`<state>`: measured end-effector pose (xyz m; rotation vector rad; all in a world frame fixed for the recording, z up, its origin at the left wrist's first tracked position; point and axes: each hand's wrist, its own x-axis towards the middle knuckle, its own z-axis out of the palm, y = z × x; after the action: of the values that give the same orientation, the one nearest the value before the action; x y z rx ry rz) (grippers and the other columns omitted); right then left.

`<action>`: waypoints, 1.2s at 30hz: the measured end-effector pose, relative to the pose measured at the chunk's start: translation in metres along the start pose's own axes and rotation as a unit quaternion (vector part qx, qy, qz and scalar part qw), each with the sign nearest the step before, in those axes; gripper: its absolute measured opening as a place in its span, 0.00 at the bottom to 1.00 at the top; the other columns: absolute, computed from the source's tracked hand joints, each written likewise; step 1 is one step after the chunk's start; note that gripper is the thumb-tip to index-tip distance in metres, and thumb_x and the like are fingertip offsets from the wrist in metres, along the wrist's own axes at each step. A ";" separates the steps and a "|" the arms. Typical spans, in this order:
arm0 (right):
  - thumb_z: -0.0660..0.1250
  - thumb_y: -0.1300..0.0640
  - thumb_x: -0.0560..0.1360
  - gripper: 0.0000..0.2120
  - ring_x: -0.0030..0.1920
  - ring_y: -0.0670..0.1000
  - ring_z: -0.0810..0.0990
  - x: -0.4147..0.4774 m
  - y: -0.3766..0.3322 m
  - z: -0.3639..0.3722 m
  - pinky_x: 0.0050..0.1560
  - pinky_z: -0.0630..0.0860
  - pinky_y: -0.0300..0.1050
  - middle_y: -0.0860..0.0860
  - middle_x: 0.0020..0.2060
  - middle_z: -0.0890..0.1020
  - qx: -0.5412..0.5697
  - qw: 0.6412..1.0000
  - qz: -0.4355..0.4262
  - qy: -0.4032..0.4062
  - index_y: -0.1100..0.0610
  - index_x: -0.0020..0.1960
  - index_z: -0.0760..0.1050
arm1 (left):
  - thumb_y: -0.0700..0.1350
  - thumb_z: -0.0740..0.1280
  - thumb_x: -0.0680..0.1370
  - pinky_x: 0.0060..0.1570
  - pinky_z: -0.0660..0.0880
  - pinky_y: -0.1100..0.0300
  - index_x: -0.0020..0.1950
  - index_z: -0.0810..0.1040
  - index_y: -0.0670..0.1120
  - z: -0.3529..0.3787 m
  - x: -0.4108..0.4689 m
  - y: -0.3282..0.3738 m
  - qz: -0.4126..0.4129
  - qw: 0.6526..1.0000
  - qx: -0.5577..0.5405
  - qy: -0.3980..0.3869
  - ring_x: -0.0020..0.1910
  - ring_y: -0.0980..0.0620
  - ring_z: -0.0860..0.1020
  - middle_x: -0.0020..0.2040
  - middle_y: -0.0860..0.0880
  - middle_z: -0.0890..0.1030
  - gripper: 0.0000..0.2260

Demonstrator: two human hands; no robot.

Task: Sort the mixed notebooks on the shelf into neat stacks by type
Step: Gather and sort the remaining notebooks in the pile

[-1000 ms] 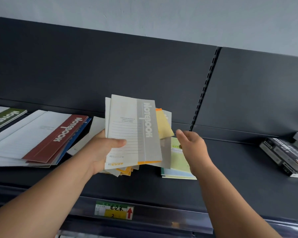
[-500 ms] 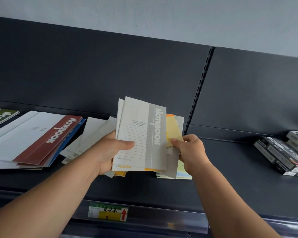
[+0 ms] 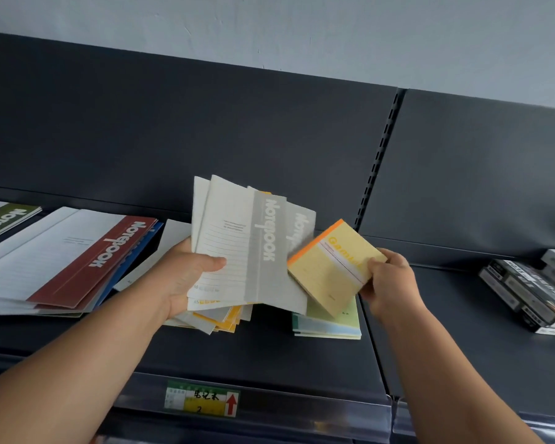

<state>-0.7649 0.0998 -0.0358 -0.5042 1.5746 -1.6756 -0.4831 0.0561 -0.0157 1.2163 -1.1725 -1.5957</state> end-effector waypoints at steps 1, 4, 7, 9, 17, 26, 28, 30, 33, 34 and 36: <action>0.55 0.66 0.80 0.17 0.45 0.54 0.79 0.003 0.000 -0.003 0.48 0.79 0.52 0.54 0.52 0.79 -0.025 1.000 -0.007 0.009 0.54 0.66 0.70 | 0.31 0.65 0.77 0.40 0.77 0.51 0.55 0.78 0.51 -0.004 0.000 0.002 0.004 1.000 -0.007 0.013 0.48 0.44 0.81 0.51 0.46 0.83 0.15; 0.57 0.62 0.81 0.21 0.48 0.53 0.78 0.010 0.004 -0.007 0.49 0.78 0.51 0.52 0.60 0.77 -0.098 0.995 -0.016 0.030 0.53 0.73 0.66 | 0.31 0.65 0.77 0.39 0.76 0.51 0.57 0.78 0.50 -0.015 0.001 0.006 0.007 0.999 -0.019 0.032 0.46 0.45 0.80 0.50 0.46 0.82 0.16; 0.60 0.60 0.81 0.21 0.51 0.54 0.76 0.015 0.013 -0.003 0.45 0.74 0.47 0.53 0.65 0.75 -0.180 0.982 -0.042 0.044 0.57 0.74 0.66 | 0.31 0.64 0.77 0.38 0.76 0.51 0.57 0.78 0.51 -0.018 0.000 0.008 0.005 0.999 -0.030 0.032 0.46 0.45 0.81 0.49 0.47 0.83 0.16; 0.60 0.60 0.81 0.18 0.51 0.56 0.78 0.014 0.017 -0.001 0.48 0.75 0.49 0.57 0.62 0.77 -0.229 0.971 -0.048 0.045 0.60 0.70 0.69 | 0.32 0.65 0.77 0.37 0.77 0.52 0.57 0.78 0.52 -0.019 -0.001 0.008 0.004 0.999 -0.034 0.034 0.46 0.45 0.81 0.50 0.47 0.83 0.16; 0.60 0.52 0.81 0.15 0.61 0.54 0.75 -0.014 0.013 0.033 0.58 0.71 0.48 0.48 0.60 0.78 -0.347 0.919 -0.184 -0.029 0.53 0.67 0.71 | 0.32 0.65 0.77 0.44 0.78 0.48 0.59 0.79 0.51 -0.016 -0.004 0.002 -0.002 0.999 -0.030 0.009 0.50 0.43 0.81 0.52 0.46 0.83 0.17; 0.76 0.53 0.64 0.29 0.55 0.55 0.82 -0.052 0.037 0.095 0.55 0.80 0.60 0.50 0.56 0.82 -0.116 0.971 -0.020 -0.206 0.51 0.63 0.72 | 0.32 0.67 0.75 0.42 0.79 0.51 0.57 0.80 0.51 -0.032 -0.003 0.001 0.013 1.000 0.001 -0.001 0.51 0.45 0.82 0.51 0.48 0.84 0.16; 0.76 0.60 0.67 0.28 0.54 0.55 0.82 -0.053 0.043 0.104 0.55 0.81 0.58 0.50 0.55 0.82 -0.132 0.971 -0.033 -0.194 0.51 0.64 0.71 | 0.32 0.68 0.75 0.45 0.79 0.50 0.56 0.79 0.51 -0.042 0.002 0.001 0.025 0.999 0.029 0.013 0.52 0.46 0.81 0.51 0.49 0.84 0.16; 0.75 0.64 0.69 0.28 0.55 0.54 0.81 -0.055 0.046 0.116 0.55 0.80 0.57 0.48 0.55 0.81 -0.147 0.971 -0.046 -0.180 0.50 0.64 0.70 | 0.32 0.69 0.74 0.47 0.78 0.51 0.58 0.78 0.50 -0.051 0.007 0.003 0.040 0.997 0.060 0.023 0.53 0.47 0.81 0.53 0.50 0.83 0.17; 0.74 0.65 0.69 0.29 0.55 0.52 0.80 -0.056 0.050 0.135 0.56 0.80 0.56 0.49 0.55 0.81 -0.182 0.967 -0.068 -0.165 0.50 0.66 0.69 | 0.38 0.74 0.72 0.50 0.78 0.51 0.61 0.73 0.49 -0.070 0.021 0.008 0.088 0.979 0.168 0.073 0.53 0.50 0.80 0.54 0.53 0.81 0.20; 0.74 0.64 0.70 0.29 0.55 0.52 0.80 -0.057 0.052 0.142 0.55 0.80 0.55 0.49 0.55 0.81 -0.204 0.963 -0.074 -0.162 0.50 0.67 0.69 | 0.41 0.75 0.70 0.51 0.78 0.50 0.60 0.71 0.49 -0.076 0.025 0.010 0.107 0.963 0.228 0.092 0.53 0.51 0.79 0.54 0.54 0.80 0.22; 0.72 0.60 0.71 0.26 0.55 0.52 0.80 -0.056 0.059 0.151 0.55 0.80 0.54 0.48 0.55 0.81 -0.278 0.945 -0.074 -0.156 0.52 0.67 0.68 | 0.49 0.75 0.69 0.54 0.76 0.49 0.65 0.65 0.50 -0.088 0.032 0.010 0.120 0.908 0.384 0.118 0.55 0.50 0.77 0.58 0.53 0.77 0.29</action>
<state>-0.6035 0.0455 -0.0562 -1.1409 1.7869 -1.1541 -0.4045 0.0056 -0.0231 1.6073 -1.7798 -0.7669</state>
